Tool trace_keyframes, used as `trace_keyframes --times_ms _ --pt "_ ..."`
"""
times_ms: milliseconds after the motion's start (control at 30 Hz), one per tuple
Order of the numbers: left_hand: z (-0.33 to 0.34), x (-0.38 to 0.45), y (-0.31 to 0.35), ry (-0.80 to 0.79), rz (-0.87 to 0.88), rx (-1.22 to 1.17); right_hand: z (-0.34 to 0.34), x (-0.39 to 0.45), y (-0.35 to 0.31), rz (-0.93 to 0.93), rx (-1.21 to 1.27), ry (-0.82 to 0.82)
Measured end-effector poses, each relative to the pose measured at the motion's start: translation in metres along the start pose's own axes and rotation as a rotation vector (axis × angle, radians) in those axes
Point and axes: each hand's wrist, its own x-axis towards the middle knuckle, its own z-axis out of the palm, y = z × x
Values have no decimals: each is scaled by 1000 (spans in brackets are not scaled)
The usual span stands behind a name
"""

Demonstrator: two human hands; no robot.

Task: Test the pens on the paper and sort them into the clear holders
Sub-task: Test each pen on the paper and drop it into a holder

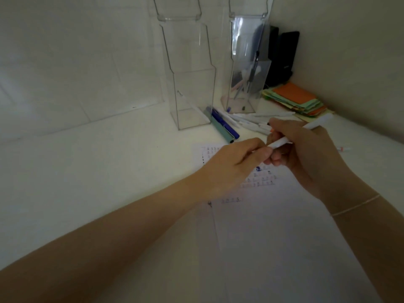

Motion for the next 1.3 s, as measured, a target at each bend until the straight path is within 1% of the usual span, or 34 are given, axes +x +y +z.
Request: trace_keyframes --times_ms 67,133,167,233,300,367,433,500,567,667,867,1033,1167,1300 --pt "-6 3 -2 -4 -40 95 2 -2 1 -32 -28 94" --pt "-12 7 -12 66 -62 313 2 -5 5 -26 24 179" --pt "-13 7 -18 113 -53 407 3 -7 9 9 69 181" --pt "-13 5 -28 157 -52 493 6 -13 20 86 99 111" --pt "-9 3 -34 126 -75 471 7 -17 33 102 -24 47" --pt "-8 2 -38 95 -87 400 10 -20 42 69 -188 36" --pt "-8 1 -41 73 -90 321 11 -21 50 17 -333 78" --pt "-6 -1 -46 51 -91 258 13 -23 56 -51 -490 160" --pt "-5 -1 -48 36 -77 232 13 -25 60 -102 -566 225" --pt "-4 0 -50 40 -32 241 12 -24 63 -104 -593 259" --pt "-4 2 -53 113 40 342 12 -24 62 -109 -602 252" --pt "-5 2 -50 158 -19 322 15 -26 60 -162 -688 260" --pt "-7 2 -47 199 -109 214 15 -25 59 -153 -724 252" --pt "-7 1 -46 213 -141 141 14 -24 60 -156 -712 273"
